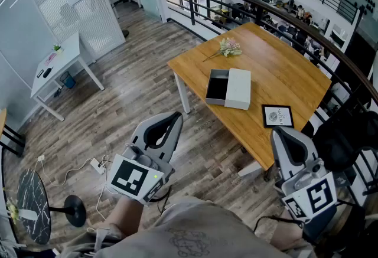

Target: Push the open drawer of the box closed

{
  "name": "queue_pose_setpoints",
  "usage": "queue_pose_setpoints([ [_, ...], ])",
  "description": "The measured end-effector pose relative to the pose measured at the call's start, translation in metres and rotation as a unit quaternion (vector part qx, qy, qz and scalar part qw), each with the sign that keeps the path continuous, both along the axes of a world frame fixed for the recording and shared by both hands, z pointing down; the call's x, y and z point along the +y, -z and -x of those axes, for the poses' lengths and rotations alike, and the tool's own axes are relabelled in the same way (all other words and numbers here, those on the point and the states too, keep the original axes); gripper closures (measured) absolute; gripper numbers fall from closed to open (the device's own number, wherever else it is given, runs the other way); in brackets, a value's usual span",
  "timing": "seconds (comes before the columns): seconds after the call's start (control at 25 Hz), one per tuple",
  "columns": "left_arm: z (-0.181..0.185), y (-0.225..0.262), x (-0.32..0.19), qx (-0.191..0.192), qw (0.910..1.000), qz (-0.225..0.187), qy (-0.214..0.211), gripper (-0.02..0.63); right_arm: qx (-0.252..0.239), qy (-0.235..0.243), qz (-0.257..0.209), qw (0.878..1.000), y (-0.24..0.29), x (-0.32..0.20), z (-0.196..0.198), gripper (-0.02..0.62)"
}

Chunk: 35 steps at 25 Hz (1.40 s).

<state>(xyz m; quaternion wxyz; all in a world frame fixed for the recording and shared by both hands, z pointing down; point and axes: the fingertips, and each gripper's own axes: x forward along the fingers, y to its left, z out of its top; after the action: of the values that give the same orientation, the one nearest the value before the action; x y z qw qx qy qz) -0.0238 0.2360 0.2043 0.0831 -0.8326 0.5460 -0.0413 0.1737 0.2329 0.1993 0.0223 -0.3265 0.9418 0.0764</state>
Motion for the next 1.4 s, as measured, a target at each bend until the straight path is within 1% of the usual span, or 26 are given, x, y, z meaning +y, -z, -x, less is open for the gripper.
queue_pose_setpoints([
  [0.12,0.002,0.001,0.000,-0.003,1.0000,0.003,-0.002,0.591,-0.014,0.000,0.006,1.000,0.003,0.000,0.001,0.563],
  [0.2,0.002,0.001,-0.003,-0.005,1.0000,0.003,-0.002,0.591,-0.033,0.007,0.012,0.999,0.006,-0.002,0.001,0.565],
  [0.28,0.002,-0.001,-0.004,-0.006,1.0000,0.003,-0.001,0.591,-0.042,0.015,0.017,0.999,0.005,-0.003,0.001,0.565],
  [0.44,0.005,-0.001,-0.006,-0.002,1.0000,0.001,0.006,0.591,-0.021,0.024,0.010,0.999,0.002,-0.004,0.006,0.563],
  [0.64,0.009,-0.005,-0.009,-0.008,0.9999,0.006,0.012,0.591,-0.018,0.033,0.021,0.999,-0.004,-0.008,0.008,0.565],
  [0.72,0.012,-0.007,-0.013,-0.012,0.9997,0.005,0.018,0.591,-0.015,0.034,0.026,0.999,-0.008,-0.012,0.009,0.563],
  [0.8,0.016,-0.013,-0.019,-0.028,0.9991,0.009,0.031,0.588,-0.016,0.037,0.030,0.999,-0.011,-0.015,0.010,0.565],
  [0.84,0.020,-0.016,-0.023,-0.041,0.9983,0.014,0.039,0.555,-0.016,0.037,0.031,0.999,-0.012,-0.017,0.011,0.565],
  [0.88,0.023,-0.020,-0.028,-0.056,0.9972,0.019,0.047,0.455,-0.016,0.036,0.032,0.999,-0.013,-0.020,0.011,0.563],
  [0.92,0.028,-0.024,-0.033,-0.068,0.9961,0.023,0.052,0.419,-0.016,0.036,0.034,0.999,-0.015,-0.023,0.013,0.563],
  [1.0,0.034,-0.031,-0.041,-0.078,0.9951,0.029,0.053,0.419,-0.013,0.038,0.043,0.998,-0.023,-0.029,0.018,0.563],
  [1.16,0.043,-0.048,-0.067,-0.105,0.9932,0.035,0.037,0.419,0.004,0.045,0.064,0.997,-0.050,-0.044,0.033,0.564],
  [1.28,0.050,-0.065,-0.099,-0.118,0.9915,0.045,0.030,0.419,0.013,0.038,0.077,0.996,-0.068,-0.070,0.042,0.564],
  [1.4,0.059,-0.085,-0.134,-0.127,0.9895,0.066,0.019,0.419,0.027,0.030,0.098,0.994,-0.085,-0.099,0.052,0.563],
])
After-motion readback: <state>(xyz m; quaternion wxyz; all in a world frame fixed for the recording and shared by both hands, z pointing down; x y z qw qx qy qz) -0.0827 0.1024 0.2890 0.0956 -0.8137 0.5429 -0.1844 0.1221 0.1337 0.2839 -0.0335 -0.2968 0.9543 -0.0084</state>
